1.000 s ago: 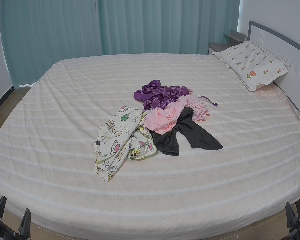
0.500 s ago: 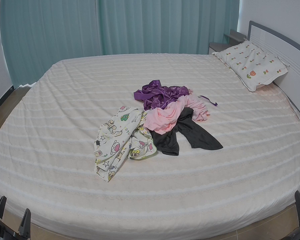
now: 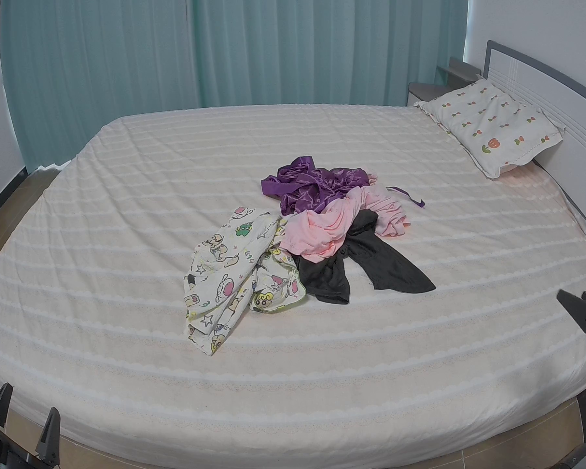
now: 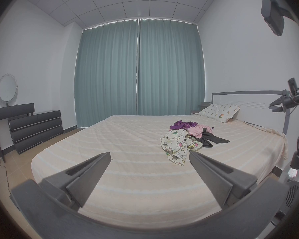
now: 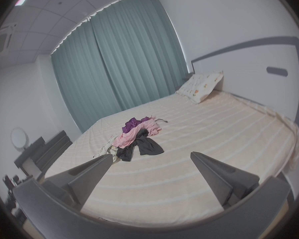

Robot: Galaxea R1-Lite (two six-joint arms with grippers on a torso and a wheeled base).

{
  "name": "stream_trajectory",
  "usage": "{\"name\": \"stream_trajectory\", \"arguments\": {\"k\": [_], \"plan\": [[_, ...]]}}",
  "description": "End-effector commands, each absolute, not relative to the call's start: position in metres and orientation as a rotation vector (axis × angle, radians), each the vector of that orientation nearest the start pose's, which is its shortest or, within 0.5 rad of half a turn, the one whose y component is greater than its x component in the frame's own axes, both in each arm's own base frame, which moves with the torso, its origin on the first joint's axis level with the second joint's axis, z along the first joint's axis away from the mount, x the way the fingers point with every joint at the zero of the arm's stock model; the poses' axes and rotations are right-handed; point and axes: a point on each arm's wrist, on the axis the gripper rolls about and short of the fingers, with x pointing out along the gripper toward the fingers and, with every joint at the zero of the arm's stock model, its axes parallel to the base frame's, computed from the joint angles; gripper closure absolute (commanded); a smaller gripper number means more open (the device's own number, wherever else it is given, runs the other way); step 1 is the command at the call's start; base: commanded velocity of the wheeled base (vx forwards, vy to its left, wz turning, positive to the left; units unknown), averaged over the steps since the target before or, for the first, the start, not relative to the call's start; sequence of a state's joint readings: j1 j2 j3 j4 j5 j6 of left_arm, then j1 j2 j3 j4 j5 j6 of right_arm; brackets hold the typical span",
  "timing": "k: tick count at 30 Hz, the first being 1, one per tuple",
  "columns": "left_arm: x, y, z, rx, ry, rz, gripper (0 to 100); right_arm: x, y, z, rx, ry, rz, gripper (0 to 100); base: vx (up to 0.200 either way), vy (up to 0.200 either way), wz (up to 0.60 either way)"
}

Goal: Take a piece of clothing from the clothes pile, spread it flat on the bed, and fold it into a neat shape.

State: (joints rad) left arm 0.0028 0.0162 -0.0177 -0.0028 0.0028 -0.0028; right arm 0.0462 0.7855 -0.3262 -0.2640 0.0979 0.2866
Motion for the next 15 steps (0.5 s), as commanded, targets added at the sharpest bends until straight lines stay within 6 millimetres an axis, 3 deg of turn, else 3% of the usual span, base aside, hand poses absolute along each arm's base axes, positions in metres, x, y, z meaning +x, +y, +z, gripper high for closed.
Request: {"name": "stream_trajectory", "arguments": {"k": [1, 6, 14, 15], "plan": [[-0.023, 0.000, 0.076, -0.003, 0.000, 0.006, 0, 0.248, 0.040, 0.127, 0.560, 0.575, 0.105, 0, 0.000, 0.000, 0.00], [-0.023, 0.000, 0.076, -0.003, 0.000, 0.006, 0, 0.290, 0.051, 0.097, 0.728, 0.669, 0.029, 0, 0.000, 0.000, 0.00], [-0.023, 0.000, 0.076, -0.003, 0.000, 0.006, 0, 0.323, 0.073, 0.063, 0.843, 0.700, 0.022, 0, 0.000, 0.000, 0.00], [-0.023, 0.000, 0.076, -0.003, 0.000, 0.006, 0, 0.335, 0.076, 0.062, 0.905, 0.693, 0.000, 0, 0.000, 0.000, 0.00]]}}
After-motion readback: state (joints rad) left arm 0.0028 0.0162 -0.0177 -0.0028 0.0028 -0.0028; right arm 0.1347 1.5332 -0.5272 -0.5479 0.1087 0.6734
